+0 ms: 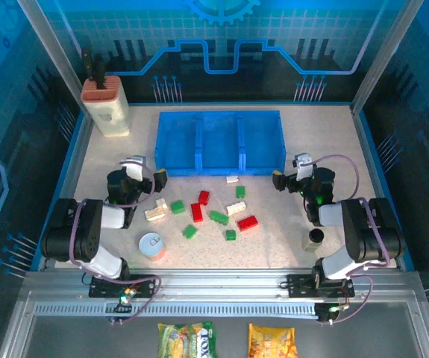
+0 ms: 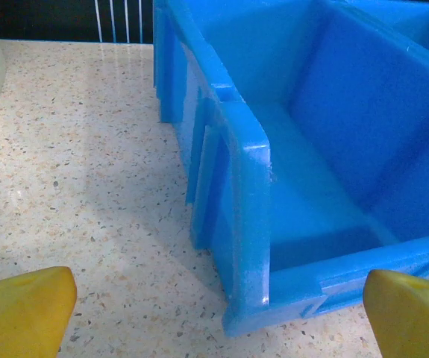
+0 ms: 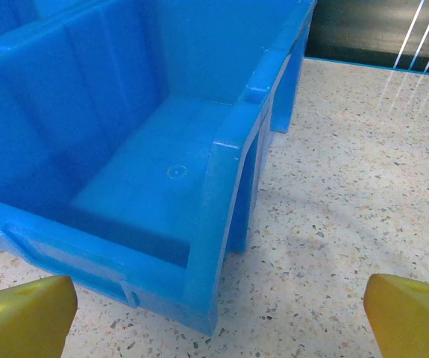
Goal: Sort the legos into containers by color
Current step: Pick up the lego from the bottom-center of the table.
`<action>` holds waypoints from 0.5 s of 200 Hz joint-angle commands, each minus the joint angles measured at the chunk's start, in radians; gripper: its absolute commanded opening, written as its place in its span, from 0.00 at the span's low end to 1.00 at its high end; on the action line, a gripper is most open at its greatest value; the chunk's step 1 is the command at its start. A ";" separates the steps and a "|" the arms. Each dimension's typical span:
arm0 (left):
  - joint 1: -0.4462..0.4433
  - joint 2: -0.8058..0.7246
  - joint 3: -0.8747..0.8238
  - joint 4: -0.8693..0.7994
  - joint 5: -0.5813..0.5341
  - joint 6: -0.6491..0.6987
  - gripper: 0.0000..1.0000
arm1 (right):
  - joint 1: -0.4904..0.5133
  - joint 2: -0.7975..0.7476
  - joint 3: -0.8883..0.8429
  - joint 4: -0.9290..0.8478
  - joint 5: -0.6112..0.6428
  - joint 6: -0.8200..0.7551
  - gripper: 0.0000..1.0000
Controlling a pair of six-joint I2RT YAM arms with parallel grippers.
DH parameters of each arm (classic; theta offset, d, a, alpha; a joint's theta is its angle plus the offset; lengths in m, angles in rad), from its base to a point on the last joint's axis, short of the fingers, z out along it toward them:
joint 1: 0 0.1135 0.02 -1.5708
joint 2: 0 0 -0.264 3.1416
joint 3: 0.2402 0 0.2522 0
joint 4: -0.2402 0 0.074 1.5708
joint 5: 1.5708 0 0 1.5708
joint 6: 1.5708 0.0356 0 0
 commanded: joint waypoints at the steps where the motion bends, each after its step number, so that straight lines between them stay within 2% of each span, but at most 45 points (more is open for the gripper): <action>1: 0.007 0.005 0.020 0.001 0.029 0.012 0.99 | -0.008 0.000 0.008 0.024 -0.015 -0.011 1.00; 61: 0.007 0.005 0.019 0.003 0.028 0.010 0.99 | -0.007 0.000 0.008 0.024 -0.015 -0.011 1.00; 81: 0.007 0.005 0.036 -0.027 -0.070 -0.020 0.99 | -0.009 -0.001 0.020 0.004 0.038 0.009 1.00; 100: 0.007 0.005 0.036 -0.027 -0.104 -0.033 0.99 | -0.006 0.000 0.022 0.001 0.052 0.010 1.00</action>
